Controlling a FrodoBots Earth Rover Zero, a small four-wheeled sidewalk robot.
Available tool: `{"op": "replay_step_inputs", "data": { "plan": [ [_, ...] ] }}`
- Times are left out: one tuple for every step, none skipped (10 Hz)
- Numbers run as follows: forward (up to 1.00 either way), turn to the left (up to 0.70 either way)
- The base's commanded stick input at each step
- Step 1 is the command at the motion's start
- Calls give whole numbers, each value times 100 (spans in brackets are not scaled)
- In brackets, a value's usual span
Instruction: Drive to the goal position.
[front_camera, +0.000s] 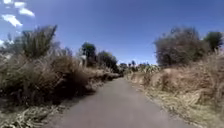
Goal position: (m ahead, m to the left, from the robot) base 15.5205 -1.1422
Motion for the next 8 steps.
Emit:
{"op": "replay_step_inputs", "data": {
  "plan": [
    [85, 0],
    [85, 0],
    [85, 0],
    [85, 0],
    [85, 0],
    [85, 0],
    [85, 0],
    [85, 0]
  ]
}}
